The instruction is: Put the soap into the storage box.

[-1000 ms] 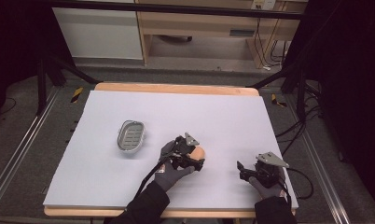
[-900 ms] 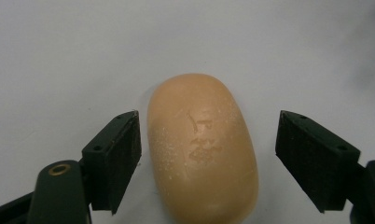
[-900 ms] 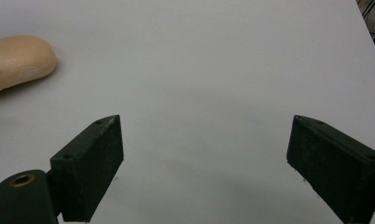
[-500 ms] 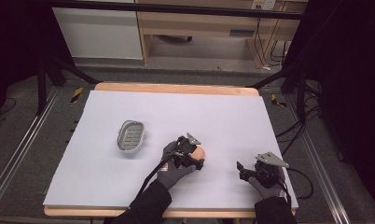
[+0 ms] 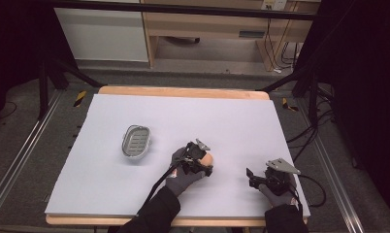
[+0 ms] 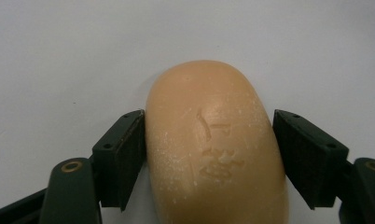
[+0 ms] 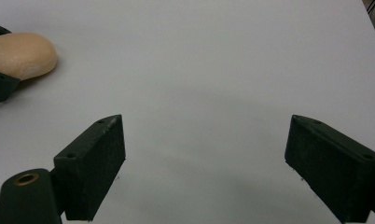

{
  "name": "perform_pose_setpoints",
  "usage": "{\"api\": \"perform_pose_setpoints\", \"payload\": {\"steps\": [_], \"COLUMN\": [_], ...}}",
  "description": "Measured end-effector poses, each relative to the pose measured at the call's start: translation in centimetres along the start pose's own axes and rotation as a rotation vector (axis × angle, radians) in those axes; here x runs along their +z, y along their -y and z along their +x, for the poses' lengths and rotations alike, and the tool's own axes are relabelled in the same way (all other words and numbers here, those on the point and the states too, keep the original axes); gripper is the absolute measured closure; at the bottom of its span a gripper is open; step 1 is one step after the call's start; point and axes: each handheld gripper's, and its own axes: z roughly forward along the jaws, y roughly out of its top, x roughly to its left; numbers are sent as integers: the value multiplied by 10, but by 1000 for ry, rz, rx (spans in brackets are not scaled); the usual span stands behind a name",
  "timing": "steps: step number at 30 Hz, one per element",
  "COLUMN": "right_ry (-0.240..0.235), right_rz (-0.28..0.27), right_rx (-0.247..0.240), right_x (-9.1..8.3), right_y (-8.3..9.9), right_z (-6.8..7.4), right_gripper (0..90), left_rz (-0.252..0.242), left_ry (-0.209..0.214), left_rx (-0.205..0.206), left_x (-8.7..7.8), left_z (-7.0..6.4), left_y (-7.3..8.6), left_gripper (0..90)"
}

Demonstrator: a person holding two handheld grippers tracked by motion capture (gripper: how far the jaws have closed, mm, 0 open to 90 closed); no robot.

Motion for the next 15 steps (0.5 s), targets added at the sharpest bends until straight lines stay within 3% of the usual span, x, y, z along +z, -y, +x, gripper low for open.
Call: {"api": "perform_pose_setpoints", "payload": {"steps": [6,9,15], "right_ry": [-2,-1,1], "right_rz": [1,1,0], "right_rx": [1,1,1], "right_x": [0,0,0], "right_y": [0,0,0], "right_z": [0,0,0], "right_gripper": [124,124,124], "left_rz": [6,16,15], "left_ry": [-13,-39,-38], "left_rx": [9,22,15], "left_x": [1,2,2], "left_z": [-2,-5,-5], "left_y": [-1,-1,-2], "left_gripper": [269,268,284]}}
